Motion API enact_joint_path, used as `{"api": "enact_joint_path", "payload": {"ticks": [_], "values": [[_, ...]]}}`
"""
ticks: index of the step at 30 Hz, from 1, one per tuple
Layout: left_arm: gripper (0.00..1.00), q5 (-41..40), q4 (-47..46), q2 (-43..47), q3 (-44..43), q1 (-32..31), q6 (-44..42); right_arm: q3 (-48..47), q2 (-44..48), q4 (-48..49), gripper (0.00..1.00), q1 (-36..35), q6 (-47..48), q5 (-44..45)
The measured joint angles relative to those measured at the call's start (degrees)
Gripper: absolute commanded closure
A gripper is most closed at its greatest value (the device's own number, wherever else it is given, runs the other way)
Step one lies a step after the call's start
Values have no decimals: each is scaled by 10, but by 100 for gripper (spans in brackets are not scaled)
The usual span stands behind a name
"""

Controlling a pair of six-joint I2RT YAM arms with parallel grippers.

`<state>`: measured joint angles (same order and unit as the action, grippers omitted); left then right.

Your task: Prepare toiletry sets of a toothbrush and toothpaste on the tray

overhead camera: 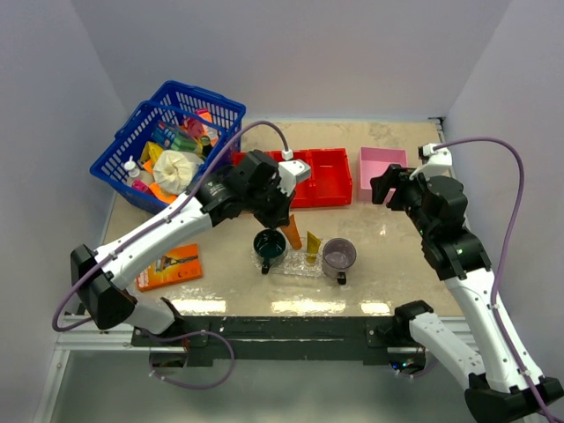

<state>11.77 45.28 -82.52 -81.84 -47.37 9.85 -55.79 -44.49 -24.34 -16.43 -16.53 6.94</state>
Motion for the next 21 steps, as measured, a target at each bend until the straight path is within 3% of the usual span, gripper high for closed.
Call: {"api": "enact_joint_path", "payload": {"ticks": [21], "values": [[100,0,0,-18,0,0,-15,5,0,1,26,0,1,0]]}}
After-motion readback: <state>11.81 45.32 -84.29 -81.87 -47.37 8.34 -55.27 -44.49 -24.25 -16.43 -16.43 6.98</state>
